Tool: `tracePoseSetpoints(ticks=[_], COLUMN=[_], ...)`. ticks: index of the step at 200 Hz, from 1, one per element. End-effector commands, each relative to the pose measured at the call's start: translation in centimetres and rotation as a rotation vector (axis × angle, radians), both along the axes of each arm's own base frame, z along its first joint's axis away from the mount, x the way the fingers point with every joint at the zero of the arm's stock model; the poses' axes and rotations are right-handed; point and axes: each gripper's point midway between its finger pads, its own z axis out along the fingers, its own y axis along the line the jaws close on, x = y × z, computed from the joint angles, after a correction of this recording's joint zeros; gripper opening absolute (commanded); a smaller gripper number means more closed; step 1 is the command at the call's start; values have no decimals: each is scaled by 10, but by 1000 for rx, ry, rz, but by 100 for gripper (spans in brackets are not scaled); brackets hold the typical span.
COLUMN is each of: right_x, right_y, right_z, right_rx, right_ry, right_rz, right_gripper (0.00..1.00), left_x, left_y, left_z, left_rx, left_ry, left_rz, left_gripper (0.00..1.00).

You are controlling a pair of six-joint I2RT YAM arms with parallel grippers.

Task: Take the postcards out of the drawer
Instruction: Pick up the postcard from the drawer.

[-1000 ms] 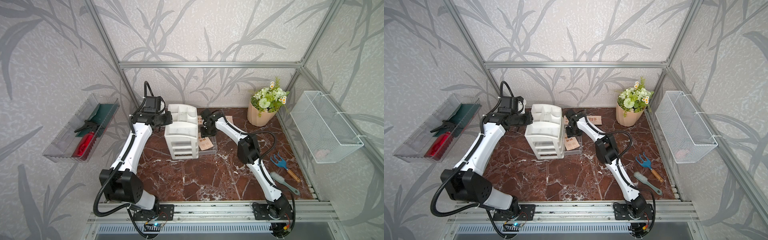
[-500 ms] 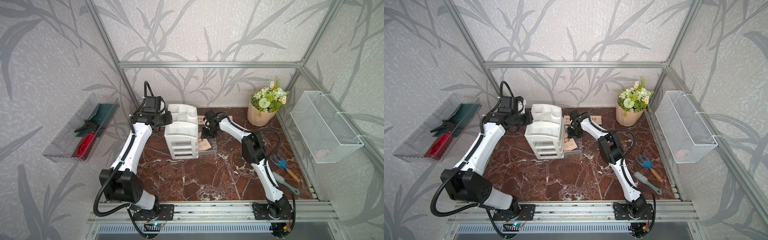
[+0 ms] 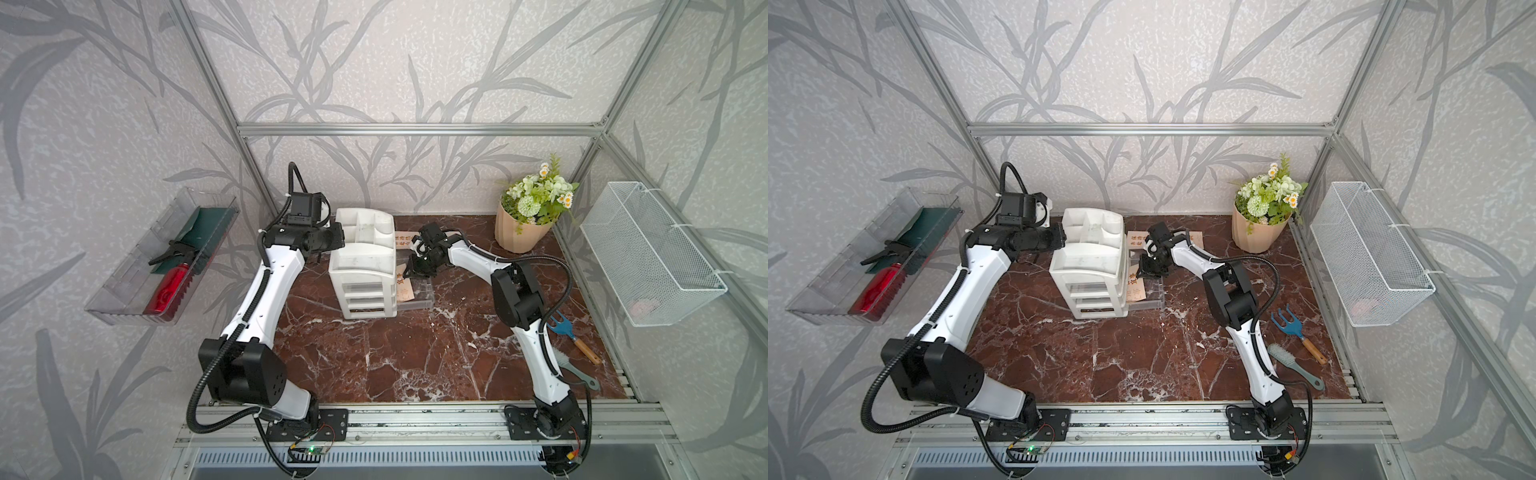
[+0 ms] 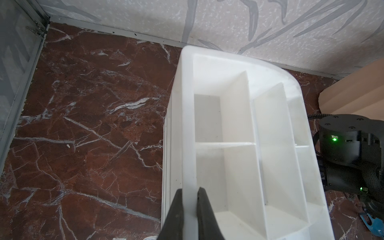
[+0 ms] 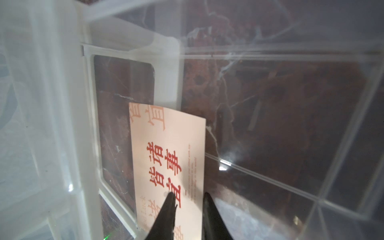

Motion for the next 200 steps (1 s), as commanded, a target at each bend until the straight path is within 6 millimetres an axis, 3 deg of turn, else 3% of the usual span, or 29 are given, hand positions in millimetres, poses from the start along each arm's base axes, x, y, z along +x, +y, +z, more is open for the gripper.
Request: tracePoseSetpoints(ticks=[1, 148, 200], right_x=[-5, -10, -9], right_y=[17, 30, 29], right_z=[24, 22, 29], right_rx=[101, 158, 153], right_ry=[-9, 15, 0], right_rz=[26, 31, 28], right_gripper=[23, 16, 7], left_x=[-8, -8, -8], left_y=[-4, -8, -7], left_z=[-6, -5, -2], left_rx=[2, -16, -16], left_ry=[24, 20, 12], left_rz=[-25, -36, -36], left_gripper=[11, 11, 12])
